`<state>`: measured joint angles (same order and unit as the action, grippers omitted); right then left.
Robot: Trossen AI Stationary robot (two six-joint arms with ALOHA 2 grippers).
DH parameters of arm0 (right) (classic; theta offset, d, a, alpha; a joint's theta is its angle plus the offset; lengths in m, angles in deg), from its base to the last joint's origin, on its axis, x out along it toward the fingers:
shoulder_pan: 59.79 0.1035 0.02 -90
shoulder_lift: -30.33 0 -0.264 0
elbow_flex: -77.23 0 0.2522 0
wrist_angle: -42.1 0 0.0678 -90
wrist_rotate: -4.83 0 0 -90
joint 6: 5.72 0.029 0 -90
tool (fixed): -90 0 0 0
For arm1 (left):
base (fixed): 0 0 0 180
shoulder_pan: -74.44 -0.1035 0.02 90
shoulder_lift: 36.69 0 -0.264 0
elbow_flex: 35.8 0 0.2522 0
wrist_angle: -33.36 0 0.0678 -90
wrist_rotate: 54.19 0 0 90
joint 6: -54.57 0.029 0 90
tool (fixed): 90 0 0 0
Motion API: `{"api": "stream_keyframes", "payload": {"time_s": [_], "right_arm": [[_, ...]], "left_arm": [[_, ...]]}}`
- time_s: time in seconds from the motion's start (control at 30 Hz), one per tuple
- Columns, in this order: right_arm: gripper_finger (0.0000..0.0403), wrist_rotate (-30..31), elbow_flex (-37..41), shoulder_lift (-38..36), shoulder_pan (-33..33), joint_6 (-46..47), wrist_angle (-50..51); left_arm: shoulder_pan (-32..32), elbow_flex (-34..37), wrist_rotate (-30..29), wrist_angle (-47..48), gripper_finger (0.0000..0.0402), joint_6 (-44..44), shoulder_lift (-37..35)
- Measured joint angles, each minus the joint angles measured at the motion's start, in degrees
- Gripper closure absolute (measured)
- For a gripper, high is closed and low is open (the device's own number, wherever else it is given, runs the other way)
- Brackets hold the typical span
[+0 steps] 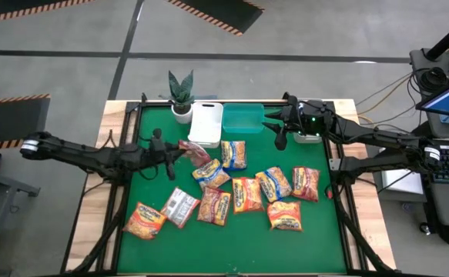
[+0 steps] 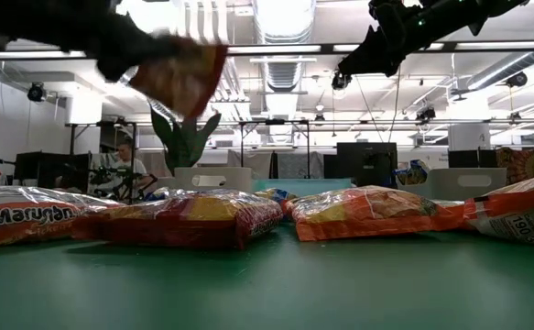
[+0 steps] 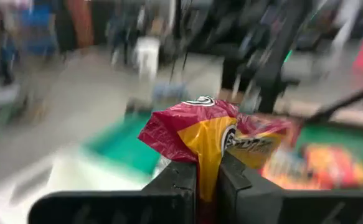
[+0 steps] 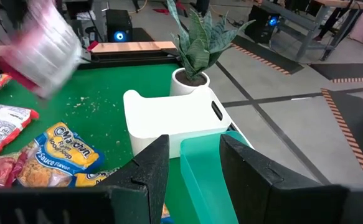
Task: Sort Maruchan noodles
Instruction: Put the red noodle pack into the white bin
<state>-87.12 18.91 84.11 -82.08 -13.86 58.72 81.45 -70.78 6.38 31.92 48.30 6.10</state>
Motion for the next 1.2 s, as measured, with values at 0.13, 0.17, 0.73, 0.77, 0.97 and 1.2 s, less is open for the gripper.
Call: {"api": "stream_keyframes", "payload": {"time_s": [0.13, 0.17, 0.73, 0.77, 0.97, 1.2], "right_arm": [[0.0271, 0.00, 0.00, 0.00, 0.00, -0.02, 0.00], [0.0271, 0.00, 0.00, 0.00, 0.00, -0.04, -0.03], [0.0271, 0.02, 0.00, 0.00, 0.00, 0.02, -1.72], [0.0271, 0.02, 0.00, 0.00, 0.00, 0.02, -1.69], [0.0271, 0.02, 0.00, 0.00, 0.00, 0.02, -1.64], [0.0271, 0.02, 0.00, 0.00, 0.00, 0.90, -1.29]], "left_arm": [[-0.04, -2.77, -8.82, 21.43, 0.0399, -12.00, -2.38], [-0.07, -3.32, -13.12, 26.09, 0.0399, -15.82, -2.47], [-0.35, -3.46, -31.47, 38.35, 0.0393, -25.72, 10.75], [-0.31, -3.77, -30.91, 38.34, 0.0392, -25.80, 11.89], [-0.29, -4.46, -20.86, 38.34, 0.0389, -26.05, 17.52], [0.03, -7.53, -11.61, 39.60, 0.0365, -26.43, 20.17]]}}
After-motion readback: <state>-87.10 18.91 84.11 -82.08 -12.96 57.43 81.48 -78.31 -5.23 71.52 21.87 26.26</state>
